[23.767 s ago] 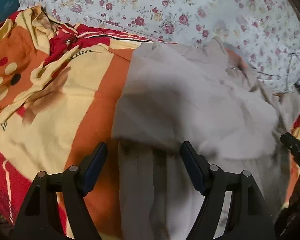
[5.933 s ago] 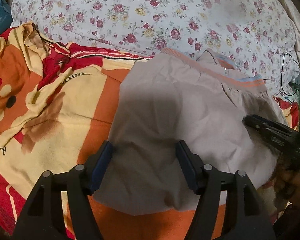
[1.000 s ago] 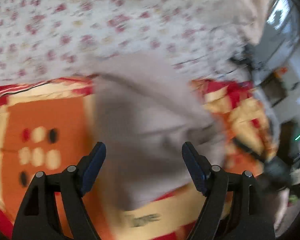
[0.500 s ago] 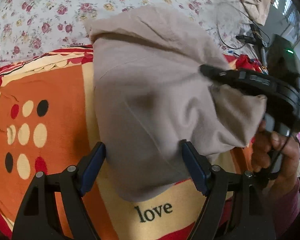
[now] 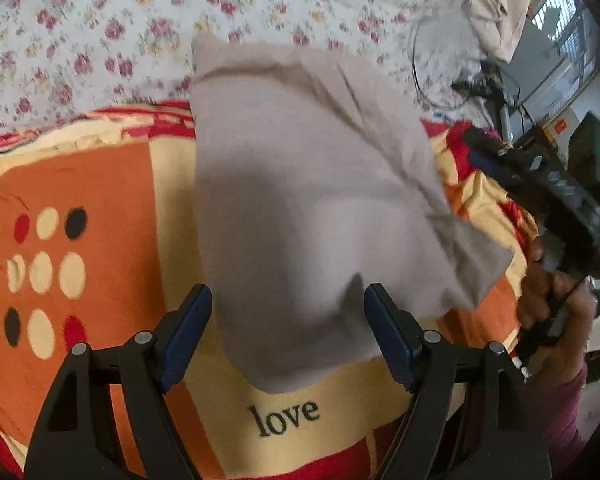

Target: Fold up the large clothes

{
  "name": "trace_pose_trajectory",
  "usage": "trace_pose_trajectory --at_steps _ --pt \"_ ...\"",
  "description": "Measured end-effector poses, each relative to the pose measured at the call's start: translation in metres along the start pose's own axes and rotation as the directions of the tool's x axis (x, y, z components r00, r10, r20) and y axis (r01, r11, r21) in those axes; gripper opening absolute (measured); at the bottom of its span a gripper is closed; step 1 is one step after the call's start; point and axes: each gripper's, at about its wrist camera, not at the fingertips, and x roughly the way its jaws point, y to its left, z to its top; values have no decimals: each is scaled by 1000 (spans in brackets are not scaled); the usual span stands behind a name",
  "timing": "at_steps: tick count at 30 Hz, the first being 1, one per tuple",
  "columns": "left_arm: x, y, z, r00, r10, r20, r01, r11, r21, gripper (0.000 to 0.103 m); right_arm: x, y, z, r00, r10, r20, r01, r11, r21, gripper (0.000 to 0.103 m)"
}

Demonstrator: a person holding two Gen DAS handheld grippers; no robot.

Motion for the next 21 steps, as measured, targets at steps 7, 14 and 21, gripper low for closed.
trace_pose_trajectory --at_steps 7,14,21 --pt "19 1 16 996 86 22 -86 996 -12 78 72 62 34 966 137 -218 -173 973 -156 54" --pt "46 4 7 996 82 -25 -82 997 1 83 156 -9 13 943 -217 -253 200 976 -91 64" --pt "52 4 4 995 101 -28 -101 995 -13 83 94 -25 13 972 -116 -206 118 993 -4 70"
